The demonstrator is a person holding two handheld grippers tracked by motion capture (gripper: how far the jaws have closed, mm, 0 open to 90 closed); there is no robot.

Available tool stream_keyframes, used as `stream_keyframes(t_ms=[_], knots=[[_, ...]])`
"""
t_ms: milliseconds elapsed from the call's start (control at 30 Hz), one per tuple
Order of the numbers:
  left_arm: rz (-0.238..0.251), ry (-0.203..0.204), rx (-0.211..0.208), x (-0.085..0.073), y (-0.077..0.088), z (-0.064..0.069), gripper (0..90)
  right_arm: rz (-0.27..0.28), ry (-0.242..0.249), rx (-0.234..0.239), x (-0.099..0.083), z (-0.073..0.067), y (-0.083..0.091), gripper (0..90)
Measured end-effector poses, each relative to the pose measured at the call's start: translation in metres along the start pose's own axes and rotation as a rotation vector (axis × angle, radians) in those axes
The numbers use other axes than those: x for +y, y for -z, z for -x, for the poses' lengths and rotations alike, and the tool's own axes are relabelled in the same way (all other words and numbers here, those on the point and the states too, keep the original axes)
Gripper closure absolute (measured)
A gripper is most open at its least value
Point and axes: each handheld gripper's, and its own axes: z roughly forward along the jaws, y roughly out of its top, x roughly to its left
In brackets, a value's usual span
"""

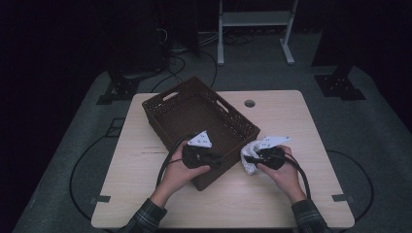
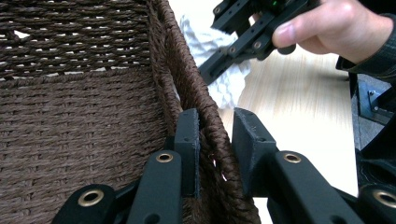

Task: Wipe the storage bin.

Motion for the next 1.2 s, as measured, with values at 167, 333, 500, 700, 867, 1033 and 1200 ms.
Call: stream_keyframes(t_ms=[167, 333, 500, 700, 867, 1033, 1200], knots=[[0.000, 0.001, -0.001, 0.000, 0.000, 0.000, 71.7, -0.033, 0.002, 0.010, -0.004, 0.000, -0.009, 76.5], [0.000, -0.004, 0.001, 0.000, 0.000, 0.000, 71.7, -0.063, 0.003, 0.013, -0.007, -0.002, -0.013, 76.5], [-0.001, -0.003, 0.001, 0.000, 0.000, 0.000, 71.7, -0.041, 0.010, 0.009, -0.005, -0.004, -0.006, 76.4], [0.000, -0.004, 0.001, 0.000, 0.000, 0.000, 71.7, 0.020, 0.009, 0.021, 0.002, -0.009, 0.011, 76.4], [0.000, -0.003, 0.000, 0.000, 0.000, 0.000, 71.7, 0.048, 0.028, 0.018, 0.007, -0.014, 0.020, 76.3], [0.003, 0.003, -0.003, 0.000, 0.000, -0.001, 71.6, 0.071, 0.046, 0.019, 0.013, -0.019, 0.028, 76.3], [0.004, 0.010, -0.007, 0.000, 0.000, -0.001, 71.5, 0.091, 0.057, 0.020, 0.016, -0.023, 0.035, 76.3]])
